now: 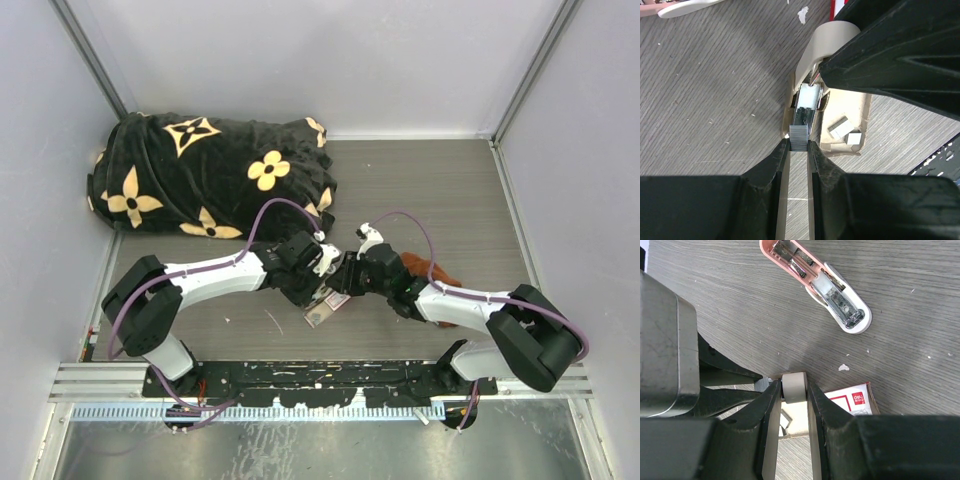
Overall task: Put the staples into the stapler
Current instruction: Adjust the stapler at the center of the board.
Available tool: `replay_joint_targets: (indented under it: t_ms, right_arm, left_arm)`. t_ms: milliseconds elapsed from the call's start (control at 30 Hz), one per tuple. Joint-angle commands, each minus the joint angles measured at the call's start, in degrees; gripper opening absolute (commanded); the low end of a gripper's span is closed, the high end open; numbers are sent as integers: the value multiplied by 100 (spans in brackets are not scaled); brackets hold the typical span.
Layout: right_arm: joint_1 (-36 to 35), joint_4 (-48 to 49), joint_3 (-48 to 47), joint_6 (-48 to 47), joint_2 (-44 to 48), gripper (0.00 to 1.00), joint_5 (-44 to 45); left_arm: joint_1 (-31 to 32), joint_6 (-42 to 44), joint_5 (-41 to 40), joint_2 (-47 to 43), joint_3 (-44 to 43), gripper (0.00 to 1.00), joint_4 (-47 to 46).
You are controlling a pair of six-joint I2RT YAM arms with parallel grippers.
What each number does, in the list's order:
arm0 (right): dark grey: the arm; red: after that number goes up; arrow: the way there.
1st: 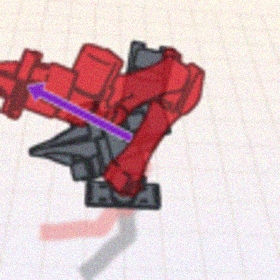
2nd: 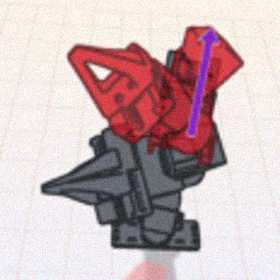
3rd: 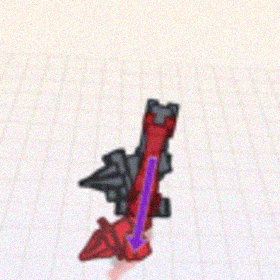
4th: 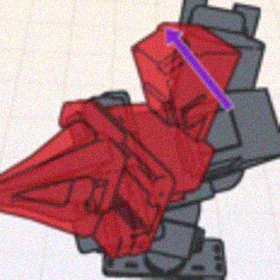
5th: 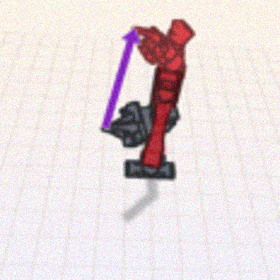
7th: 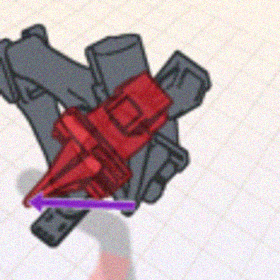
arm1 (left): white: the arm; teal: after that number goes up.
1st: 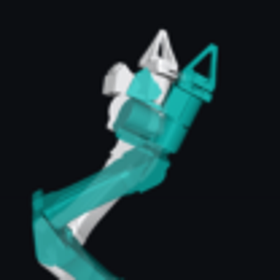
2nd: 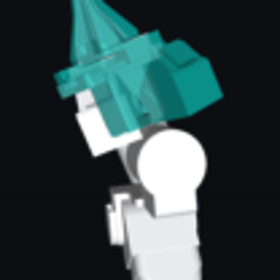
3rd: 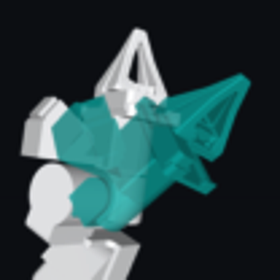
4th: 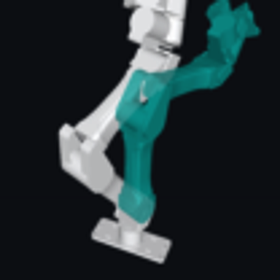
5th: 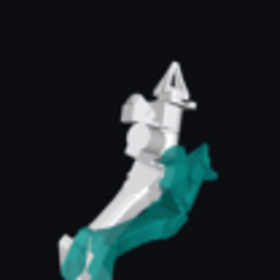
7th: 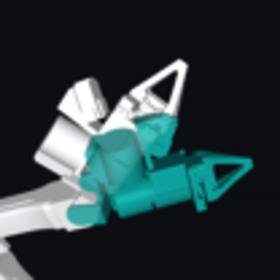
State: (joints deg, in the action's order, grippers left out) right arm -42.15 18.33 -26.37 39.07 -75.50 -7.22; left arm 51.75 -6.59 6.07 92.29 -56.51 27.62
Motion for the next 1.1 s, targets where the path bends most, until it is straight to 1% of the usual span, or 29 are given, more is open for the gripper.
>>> replay_joint_targets:
  t_ms: [0,300,367,433,500,667,733,833,1067]
  right_arm:
    - [66,329,14,57,203,16,-50]
    - [78,450,39,109,132,17,-146]
    - [82,452,49,122,159,22,-148]
    - [80,429,63,127,223,30,-133]
    - [84,384,62,119,315,37,-112]
    - [105,212,54,13,610,58,-74]
    - [126,89,38,-25,718,63,-25]
    - [198,-118,44,-71,890,69,87]
    - [717,-618,219,-272,1365,74,135]
  left_arm:
    - [20,-9,97,-3,-128,18,-263]
    - [23,26,211,49,-165,18,-327]
    - [20,26,212,48,-159,18,-328]
    - [24,27,208,16,-137,18,-334]
    - [20,25,184,-27,-111,18,-353]
    - [22,39,128,-141,-62,18,-369]
    - [24,48,100,-161,-63,18,-362]
    - [20,55,73,-172,-62,18,-330]
    - [20,-170,17,-357,28,18,-361]
